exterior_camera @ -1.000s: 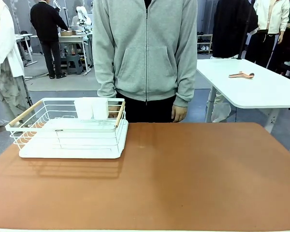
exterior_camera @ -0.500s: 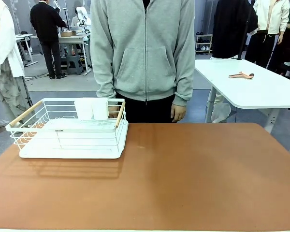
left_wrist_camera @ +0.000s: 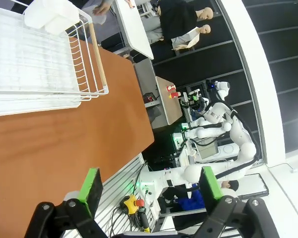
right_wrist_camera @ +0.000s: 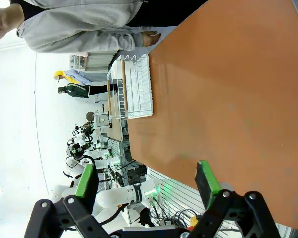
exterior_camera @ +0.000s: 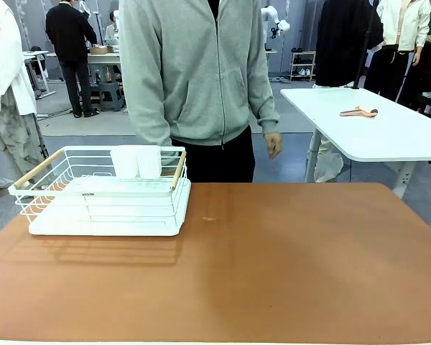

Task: Clean the table.
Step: Pick up the Lint Roller when the human hands it over.

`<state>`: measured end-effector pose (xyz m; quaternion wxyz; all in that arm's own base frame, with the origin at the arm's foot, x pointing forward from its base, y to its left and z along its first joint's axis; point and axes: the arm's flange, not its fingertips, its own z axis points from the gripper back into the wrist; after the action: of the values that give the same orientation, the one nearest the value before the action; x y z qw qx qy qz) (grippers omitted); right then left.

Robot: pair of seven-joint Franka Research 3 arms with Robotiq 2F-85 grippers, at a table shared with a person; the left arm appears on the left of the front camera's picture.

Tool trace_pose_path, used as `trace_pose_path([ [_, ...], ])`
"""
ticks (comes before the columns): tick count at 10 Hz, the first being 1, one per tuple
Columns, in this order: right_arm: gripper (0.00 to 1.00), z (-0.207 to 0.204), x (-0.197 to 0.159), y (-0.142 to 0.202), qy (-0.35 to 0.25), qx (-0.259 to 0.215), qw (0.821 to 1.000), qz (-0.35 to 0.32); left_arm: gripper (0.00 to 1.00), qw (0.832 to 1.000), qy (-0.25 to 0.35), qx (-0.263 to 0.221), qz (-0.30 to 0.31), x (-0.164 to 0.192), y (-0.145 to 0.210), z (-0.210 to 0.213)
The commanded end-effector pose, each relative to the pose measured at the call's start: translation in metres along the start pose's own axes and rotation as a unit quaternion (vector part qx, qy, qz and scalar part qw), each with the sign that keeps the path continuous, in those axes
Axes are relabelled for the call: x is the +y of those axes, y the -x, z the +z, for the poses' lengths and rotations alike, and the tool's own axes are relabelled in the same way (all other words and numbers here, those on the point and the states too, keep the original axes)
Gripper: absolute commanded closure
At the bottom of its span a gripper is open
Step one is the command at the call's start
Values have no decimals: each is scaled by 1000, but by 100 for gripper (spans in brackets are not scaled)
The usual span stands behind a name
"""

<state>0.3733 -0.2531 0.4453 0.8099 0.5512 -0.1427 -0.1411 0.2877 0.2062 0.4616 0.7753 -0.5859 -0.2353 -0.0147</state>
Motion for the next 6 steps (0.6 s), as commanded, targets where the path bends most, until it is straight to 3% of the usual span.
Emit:
trace_pose_path([
  [1, 0, 0, 2, 3, -7, 2, 1000, 6, 0, 1000, 13, -5, -12, 1, 0, 1],
  [6, 0, 0, 2, 3, -7, 2, 1000, 6, 0, 1000, 13, -5, -12, 1, 0, 1],
])
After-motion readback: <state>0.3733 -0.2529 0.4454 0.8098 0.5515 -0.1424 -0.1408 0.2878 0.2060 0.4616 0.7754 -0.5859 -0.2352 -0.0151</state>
